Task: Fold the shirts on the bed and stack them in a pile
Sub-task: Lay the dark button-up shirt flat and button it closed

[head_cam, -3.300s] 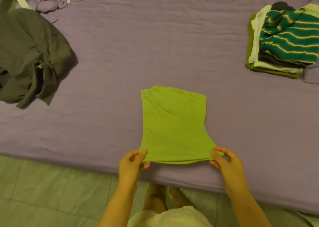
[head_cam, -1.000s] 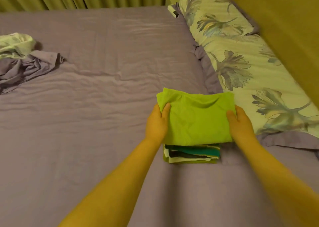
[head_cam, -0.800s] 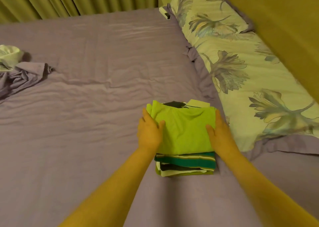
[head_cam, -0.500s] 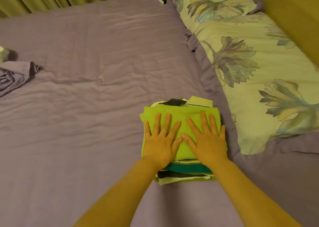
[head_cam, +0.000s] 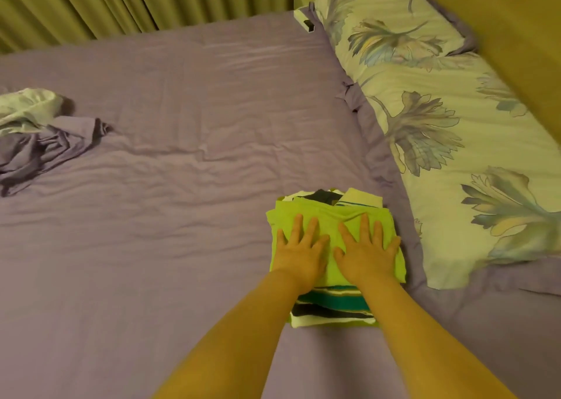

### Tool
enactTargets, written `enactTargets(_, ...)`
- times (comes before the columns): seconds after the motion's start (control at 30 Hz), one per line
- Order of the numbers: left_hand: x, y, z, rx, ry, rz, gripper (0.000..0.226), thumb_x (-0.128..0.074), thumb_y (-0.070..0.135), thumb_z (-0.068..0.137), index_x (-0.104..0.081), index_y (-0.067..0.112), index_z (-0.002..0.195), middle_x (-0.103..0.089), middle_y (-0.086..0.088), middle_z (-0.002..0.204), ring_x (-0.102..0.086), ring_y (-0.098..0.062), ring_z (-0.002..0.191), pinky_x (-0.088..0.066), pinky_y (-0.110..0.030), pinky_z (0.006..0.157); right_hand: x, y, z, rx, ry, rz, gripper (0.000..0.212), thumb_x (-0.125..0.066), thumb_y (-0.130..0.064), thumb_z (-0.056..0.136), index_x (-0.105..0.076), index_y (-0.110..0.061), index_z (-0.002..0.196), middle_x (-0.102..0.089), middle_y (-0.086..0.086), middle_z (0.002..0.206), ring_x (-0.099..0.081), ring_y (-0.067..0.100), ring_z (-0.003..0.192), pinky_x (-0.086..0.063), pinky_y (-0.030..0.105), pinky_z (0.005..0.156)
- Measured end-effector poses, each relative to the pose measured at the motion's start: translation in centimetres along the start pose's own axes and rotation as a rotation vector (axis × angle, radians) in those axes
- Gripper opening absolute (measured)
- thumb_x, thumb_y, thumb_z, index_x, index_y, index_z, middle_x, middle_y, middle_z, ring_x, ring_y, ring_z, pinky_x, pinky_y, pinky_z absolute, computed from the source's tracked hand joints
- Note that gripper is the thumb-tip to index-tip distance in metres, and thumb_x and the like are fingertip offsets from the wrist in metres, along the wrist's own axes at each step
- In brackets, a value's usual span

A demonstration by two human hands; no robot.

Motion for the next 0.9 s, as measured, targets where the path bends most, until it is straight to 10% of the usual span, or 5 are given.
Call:
enactTargets(0.2,1.2,-0.8,-10.6,-0.013,-0.128,-0.027,0.059,-0.043,0.026,0.098,-0.016,0.019,0.150,-0.030,-0.012,0.150,-0.031,-0.034,0.135,-0.012,-0.052,0.114,1.7,-3.3,-9.3,0.026,-0.055,-0.024,0.049,-0.037,-0.046,0.095,-0.035,-0.029,0.140,-0.029,0.007,0.150,-0.015,0.033,0.141,-0.017,0.052,0.111)
enactTargets(0.4,2.3,-3.1,-21.0,0.128,-0.162,-0.138,0.056,-0.037,0.030,0.100,-0.016,0.017,0.150,-0.048,-0.017,0.137,-0.044,-0.035,0.126,-0.023,-0.044,0.111,1.0,-5.9,-18.7,0.123,-0.066,0.051,0.037,-0.040,-0.041,0.095,-0.049,-0.022,0.126,-0.057,0.003,0.128,-0.050,0.025,0.120,-0.040,0.035,0.095)
enactTargets(0.9,-2.2,-8.7,-53.3,0.341,-0.099,-0.246,0.047,-0.033,0.037,0.102,-0.033,0.019,0.145,-0.045,-0.009,0.142,-0.044,-0.029,0.128,-0.040,-0.038,0.100,-3.1,-21.1,-43.3,0.504,0.004,-0.071,0.037,-0.036,-0.029,0.097,-0.050,-0.017,0.130,-0.055,0.005,0.131,-0.052,0.027,0.119,-0.039,0.032,0.096)
Point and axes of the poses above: each hand's wrist, its own z-axis towards the middle knuckle, its own x-axis out of the back of the hand, y = z × x, the point moved 10 cm from there along z, towards the middle knuckle
